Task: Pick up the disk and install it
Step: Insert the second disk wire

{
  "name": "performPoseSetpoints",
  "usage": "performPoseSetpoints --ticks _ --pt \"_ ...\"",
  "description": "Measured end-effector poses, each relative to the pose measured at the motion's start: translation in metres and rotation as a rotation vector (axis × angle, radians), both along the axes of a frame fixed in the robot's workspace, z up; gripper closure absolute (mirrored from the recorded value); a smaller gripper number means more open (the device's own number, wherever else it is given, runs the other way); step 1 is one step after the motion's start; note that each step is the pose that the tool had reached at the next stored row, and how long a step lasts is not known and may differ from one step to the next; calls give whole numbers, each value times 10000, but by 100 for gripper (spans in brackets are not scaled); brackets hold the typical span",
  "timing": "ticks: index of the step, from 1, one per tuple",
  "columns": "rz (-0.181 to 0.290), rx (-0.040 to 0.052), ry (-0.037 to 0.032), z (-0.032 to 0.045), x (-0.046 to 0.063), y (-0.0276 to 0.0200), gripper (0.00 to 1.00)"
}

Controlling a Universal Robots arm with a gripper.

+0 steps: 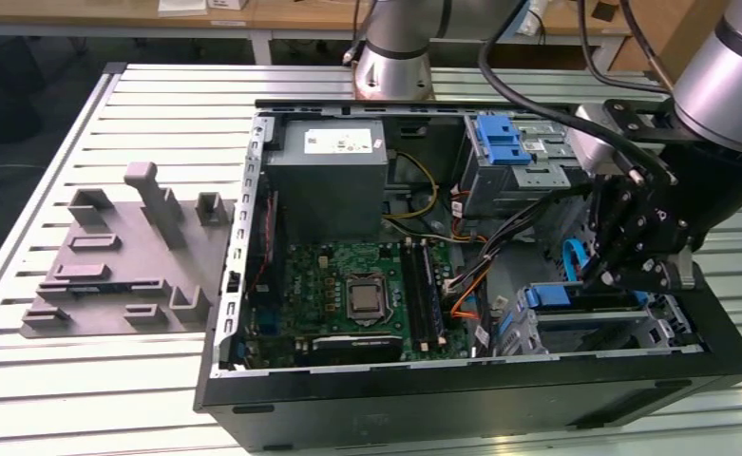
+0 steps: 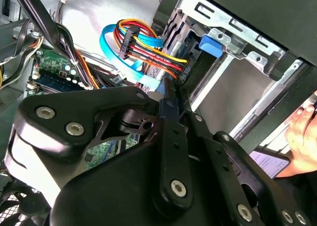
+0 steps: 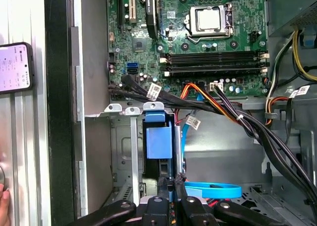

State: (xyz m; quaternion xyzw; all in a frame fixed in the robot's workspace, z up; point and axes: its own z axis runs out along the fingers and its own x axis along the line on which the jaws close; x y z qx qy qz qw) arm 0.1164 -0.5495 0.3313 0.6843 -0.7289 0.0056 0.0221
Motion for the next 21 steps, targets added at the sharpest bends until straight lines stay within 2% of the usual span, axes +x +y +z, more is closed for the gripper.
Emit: performPoseSetpoints --ticks 10,12,13,14,17,21 --pt "0 2 1 -23 0 -6 84" --pt "0 17 -1 -30 0 -5 83" --pt "0 13 0 -31 0 -6 76" --pt "0 10 0 -30 0 -6 76" --pt "0 10 0 -17 0 -6 76" --pt "0 14 2 52 0 -6 76"
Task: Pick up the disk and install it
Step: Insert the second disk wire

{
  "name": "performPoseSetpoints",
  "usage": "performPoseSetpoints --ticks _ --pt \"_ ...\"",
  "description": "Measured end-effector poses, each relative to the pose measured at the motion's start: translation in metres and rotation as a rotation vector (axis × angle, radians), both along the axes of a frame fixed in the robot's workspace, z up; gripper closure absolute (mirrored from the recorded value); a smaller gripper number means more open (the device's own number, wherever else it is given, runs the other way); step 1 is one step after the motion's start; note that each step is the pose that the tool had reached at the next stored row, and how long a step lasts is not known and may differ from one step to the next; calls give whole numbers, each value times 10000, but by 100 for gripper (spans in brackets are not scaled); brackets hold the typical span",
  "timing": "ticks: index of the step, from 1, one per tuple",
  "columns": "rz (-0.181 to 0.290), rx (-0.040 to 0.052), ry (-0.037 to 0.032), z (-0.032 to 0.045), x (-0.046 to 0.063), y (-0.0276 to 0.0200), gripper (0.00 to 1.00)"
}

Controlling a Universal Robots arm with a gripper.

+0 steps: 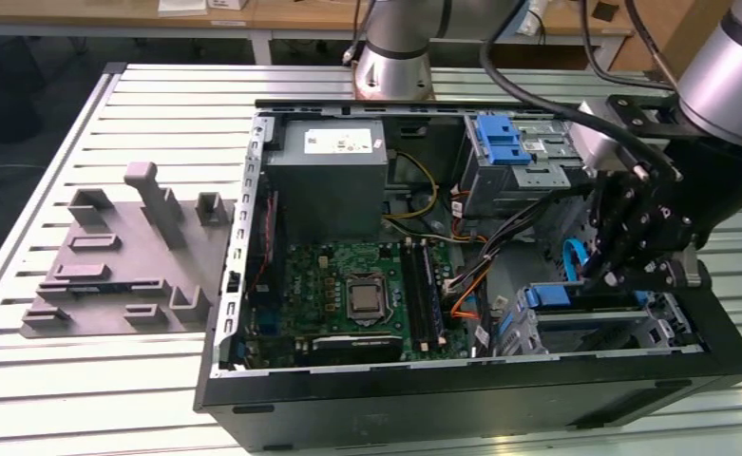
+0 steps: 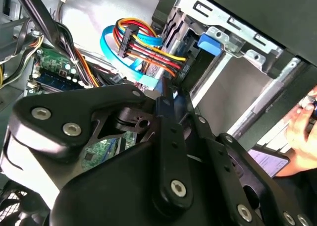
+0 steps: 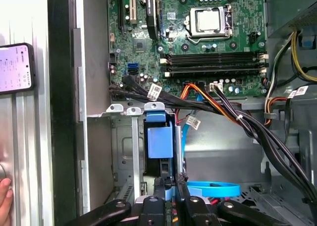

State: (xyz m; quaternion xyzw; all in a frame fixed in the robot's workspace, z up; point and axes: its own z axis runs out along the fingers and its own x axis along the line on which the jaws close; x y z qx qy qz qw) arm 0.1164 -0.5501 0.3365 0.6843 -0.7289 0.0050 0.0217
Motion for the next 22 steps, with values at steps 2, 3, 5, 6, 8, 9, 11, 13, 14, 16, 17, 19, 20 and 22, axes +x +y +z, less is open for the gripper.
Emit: performPoseSetpoints --ticks 2,3,5,6,8,9,11,13,14,16,17,19,20,22 --pt "0 1 2 28 0 0 76" --pt "0 0 3 42 0 0 76" --pt "0 0 5 72 0 0 76" --pt "0 0 5 88 0 0 76" --pt "0 1 7 121 0 0 76" --pt "0 0 8 137 0 0 76" --pt "0 0 10 160 0 0 76" --pt "0 3 11 161 0 0 76" --pt "0 4 11 161 0 0 78" --pt "0 1 11 162 0 0 84" --pt "0 1 11 163 0 0 89" --pt "0 1 11 163 0 0 89" --pt "-1 1 11 163 0 0 89" --pt "0 0 11 164 0 0 89"
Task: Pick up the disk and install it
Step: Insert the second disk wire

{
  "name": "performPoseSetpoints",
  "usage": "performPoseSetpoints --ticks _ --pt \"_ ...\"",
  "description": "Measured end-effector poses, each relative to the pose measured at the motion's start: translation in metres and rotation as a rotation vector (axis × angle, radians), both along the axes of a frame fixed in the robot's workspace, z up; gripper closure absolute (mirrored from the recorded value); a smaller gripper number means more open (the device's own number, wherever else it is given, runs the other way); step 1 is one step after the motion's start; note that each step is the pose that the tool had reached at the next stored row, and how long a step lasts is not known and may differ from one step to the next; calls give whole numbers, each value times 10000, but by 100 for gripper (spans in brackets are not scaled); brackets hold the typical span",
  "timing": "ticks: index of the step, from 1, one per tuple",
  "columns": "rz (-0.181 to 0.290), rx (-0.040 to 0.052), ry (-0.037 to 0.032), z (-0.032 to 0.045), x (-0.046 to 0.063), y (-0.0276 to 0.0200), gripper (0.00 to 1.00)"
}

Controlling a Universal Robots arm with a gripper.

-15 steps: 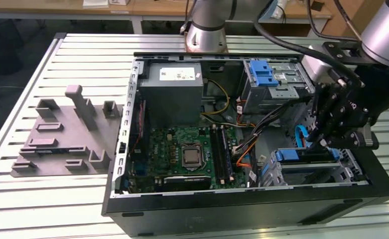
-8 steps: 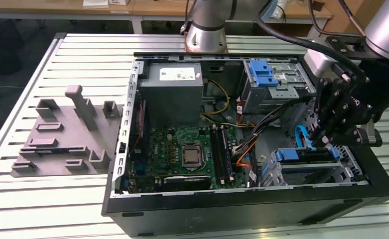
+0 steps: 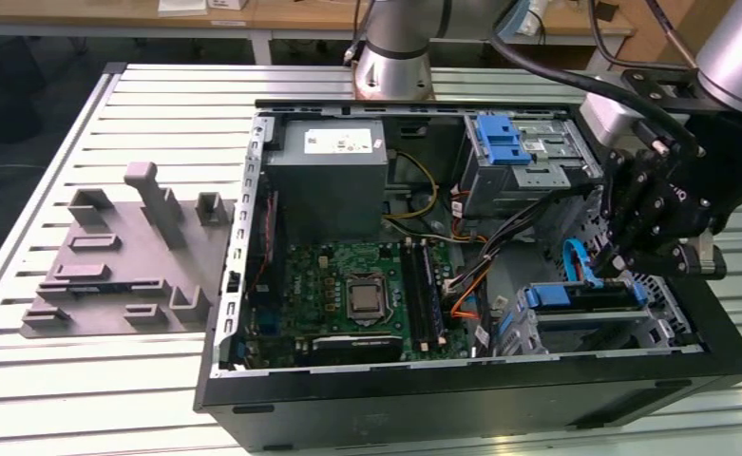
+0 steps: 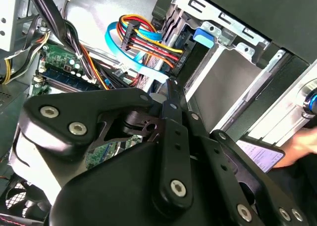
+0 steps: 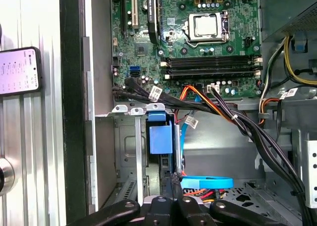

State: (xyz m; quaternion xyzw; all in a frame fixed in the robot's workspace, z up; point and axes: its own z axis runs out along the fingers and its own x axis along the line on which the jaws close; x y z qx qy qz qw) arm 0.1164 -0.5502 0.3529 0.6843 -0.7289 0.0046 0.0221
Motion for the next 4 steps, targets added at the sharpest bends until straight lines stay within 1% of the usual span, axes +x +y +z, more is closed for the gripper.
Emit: performPoseSetpoints --ticks 4 --pt "0 0 0 1 0 0 89"
